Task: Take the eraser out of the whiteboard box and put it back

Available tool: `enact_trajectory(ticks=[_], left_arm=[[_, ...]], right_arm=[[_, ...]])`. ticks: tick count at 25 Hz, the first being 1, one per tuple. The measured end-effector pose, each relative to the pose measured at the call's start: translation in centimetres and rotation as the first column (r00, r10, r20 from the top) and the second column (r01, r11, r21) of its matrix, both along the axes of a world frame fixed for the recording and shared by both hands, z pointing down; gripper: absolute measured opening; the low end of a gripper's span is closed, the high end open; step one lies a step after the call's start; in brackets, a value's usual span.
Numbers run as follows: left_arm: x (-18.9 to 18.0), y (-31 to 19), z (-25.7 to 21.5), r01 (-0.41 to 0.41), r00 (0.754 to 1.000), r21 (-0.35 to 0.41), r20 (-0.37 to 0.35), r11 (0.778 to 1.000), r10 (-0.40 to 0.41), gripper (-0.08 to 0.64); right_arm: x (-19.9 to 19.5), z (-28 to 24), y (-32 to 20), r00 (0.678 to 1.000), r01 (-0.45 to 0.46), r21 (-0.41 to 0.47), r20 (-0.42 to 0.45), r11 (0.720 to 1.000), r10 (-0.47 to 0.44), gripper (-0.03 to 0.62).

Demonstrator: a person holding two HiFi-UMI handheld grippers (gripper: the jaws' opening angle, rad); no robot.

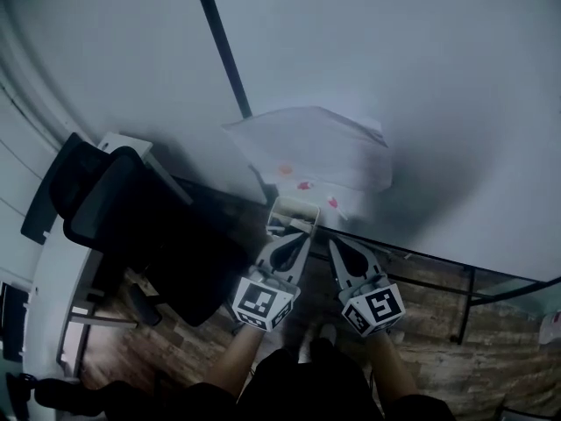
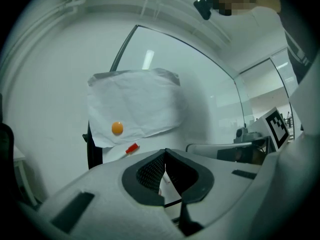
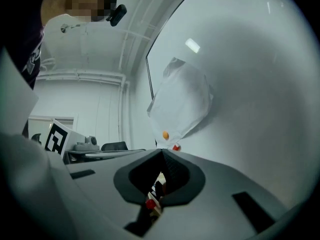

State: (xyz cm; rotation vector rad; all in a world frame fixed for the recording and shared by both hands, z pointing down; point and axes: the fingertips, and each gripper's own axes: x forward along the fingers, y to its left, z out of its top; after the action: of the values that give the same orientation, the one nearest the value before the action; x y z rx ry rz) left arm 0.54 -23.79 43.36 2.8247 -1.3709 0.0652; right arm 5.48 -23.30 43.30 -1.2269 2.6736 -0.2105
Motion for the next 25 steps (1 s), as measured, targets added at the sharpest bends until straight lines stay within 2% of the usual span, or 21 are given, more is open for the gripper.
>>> enact_trajectory(ticks=[9, 16, 20, 25], left_arm=[[-1.1, -0.9, -0.2, 0.063, 0.998, 0.007, 0.005, 0.998, -0.063, 0.006], [-2.0, -2.1, 2.2, 0.119, 0.991, -0.023, 0.070, 0.993, -0.117, 0.016], [-2.2, -3.2, 4.7, 0.162, 0.983, -0.076, 0.104, 0.984, -0.153, 0.140], [-2.2, -4.9, 8.3, 0.233, 0.963, -0.135, 0.172, 0.963, -0.209, 0.220]], right_arm=[[-0.7, -0.7, -1.7, 0.999, 0.053, 0.013, 0.006, 0.999, -0.053, 0.003], [-0.7, 0.0, -2.7, 0.999, 0.043, -0.002, 0.006, 0.999, -0.043, 0.003], [-0.6, 0.6, -2.9, 1.000, 0.030, -0.025, 0.005, 0.999, -0.030, 0.003], [-0.2, 1.8, -3.0, 1.000, 0.014, -0.052, 0.001, 0.999, -0.014, 0.003]])
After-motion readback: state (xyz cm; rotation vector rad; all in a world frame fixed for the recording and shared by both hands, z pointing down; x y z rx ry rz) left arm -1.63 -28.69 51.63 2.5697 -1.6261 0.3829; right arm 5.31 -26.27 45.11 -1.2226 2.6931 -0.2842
